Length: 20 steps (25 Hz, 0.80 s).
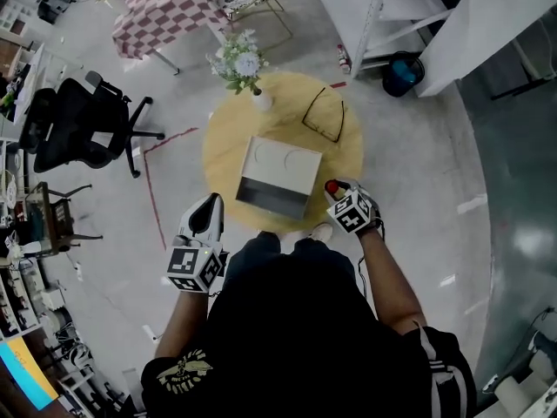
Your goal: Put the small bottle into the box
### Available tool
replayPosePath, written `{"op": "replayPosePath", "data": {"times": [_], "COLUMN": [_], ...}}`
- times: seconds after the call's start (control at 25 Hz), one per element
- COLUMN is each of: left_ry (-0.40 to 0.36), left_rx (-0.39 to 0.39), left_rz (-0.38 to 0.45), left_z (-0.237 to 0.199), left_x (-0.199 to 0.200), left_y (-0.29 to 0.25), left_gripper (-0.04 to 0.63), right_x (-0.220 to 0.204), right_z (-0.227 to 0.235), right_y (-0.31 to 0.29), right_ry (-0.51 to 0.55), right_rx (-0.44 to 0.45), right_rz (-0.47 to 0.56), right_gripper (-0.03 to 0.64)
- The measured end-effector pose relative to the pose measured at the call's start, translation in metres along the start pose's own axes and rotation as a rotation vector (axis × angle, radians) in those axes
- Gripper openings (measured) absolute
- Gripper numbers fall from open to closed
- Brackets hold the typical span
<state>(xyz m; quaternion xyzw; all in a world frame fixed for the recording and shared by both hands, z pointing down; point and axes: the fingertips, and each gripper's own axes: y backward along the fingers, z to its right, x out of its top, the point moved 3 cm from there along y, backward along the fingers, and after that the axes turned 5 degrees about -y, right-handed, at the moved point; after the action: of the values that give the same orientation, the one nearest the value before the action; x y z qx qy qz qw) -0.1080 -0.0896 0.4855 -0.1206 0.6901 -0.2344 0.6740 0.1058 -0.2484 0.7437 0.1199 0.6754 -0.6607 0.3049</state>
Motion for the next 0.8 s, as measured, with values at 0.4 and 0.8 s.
{"op": "replayPosePath", "data": {"times": [0.4,0.8], "left_ry": [-0.028,-0.112], "left_rx": [-0.121,-0.308], "left_rz": [0.065,0.21], "left_z": [-0.042,-0.068], "left_x": [0.023,0.072], "left_y": [-0.02,-0.03], "left_gripper": [0.0,0.0], "right_x": [0.004,0.166], "right_z": [-0.01,-0.044], "right_y": [-0.01,0.162], "right_ry": [-0.172,-0.283], "right_rx": [-0.115,-0.358], "right_rz": [0.042,0.567], "right_gripper": [0.172,0.006]}}
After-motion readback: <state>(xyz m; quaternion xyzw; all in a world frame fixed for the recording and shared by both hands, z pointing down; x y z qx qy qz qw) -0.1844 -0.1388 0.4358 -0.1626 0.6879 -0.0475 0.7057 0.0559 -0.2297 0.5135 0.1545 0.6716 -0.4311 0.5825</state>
